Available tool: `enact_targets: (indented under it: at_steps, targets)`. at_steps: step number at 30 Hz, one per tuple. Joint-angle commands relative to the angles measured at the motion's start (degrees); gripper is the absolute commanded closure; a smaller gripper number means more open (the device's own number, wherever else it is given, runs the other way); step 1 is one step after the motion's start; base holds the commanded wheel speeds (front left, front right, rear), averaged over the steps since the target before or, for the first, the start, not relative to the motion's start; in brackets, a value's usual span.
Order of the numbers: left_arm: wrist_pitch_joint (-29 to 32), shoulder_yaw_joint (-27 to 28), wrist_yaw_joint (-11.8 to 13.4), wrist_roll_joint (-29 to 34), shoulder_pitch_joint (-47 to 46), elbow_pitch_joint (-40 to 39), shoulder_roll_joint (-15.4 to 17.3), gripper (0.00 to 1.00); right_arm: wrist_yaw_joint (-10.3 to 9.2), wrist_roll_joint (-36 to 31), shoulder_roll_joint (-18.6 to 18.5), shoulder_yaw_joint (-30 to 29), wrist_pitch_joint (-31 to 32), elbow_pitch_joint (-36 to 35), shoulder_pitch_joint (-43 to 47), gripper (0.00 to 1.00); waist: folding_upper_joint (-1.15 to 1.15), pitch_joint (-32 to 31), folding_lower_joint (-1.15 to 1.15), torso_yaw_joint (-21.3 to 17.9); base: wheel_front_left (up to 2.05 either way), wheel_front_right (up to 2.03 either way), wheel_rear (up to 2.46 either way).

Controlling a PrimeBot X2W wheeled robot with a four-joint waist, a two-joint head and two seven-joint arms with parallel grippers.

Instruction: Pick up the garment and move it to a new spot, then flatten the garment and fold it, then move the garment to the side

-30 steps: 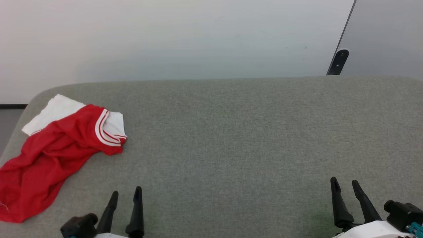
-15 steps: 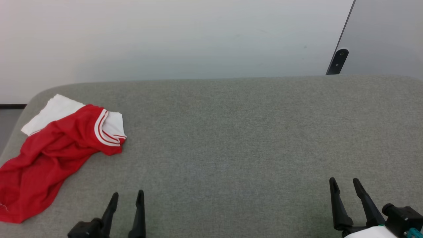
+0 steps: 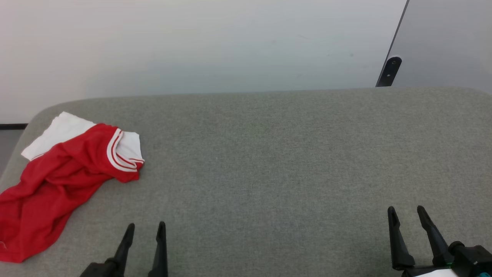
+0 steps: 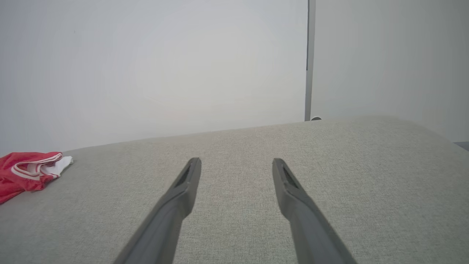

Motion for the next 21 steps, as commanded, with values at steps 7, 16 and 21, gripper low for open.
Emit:
enact_targets:
  at_steps: [7, 16, 21]
  targets:
    - [-1.12, 1.19, -1.17, 4.15, 0.93, -0.54, -0.44, 0.0, -0.07, -3.39, 0.02, -0.2, -1.29, -1.27, 0.43, 0.0, 0.0, 0.18, 0.0, -0.29, 0.0, 0.0, 0.0]
    - [-1.98, 1.62, -2.15, 7.48, 1.27, -0.22, -0.88, 0.0, -0.07, -5.75, 0.01, -0.56, -2.11, -1.15, -0.21, 0.0, 0.0, 0.39, 0.0, -0.47, 0.0, 0.0, 0.0]
    - [-2.48, 1.86, -2.54, 9.48, 1.65, -0.58, -1.07, 0.0, -0.08, -7.06, 0.0, -0.57, -2.61, -1.13, -0.12, 0.0, 0.0, 0.36, 0.0, -0.44, 0.0, 0.0, 0.0]
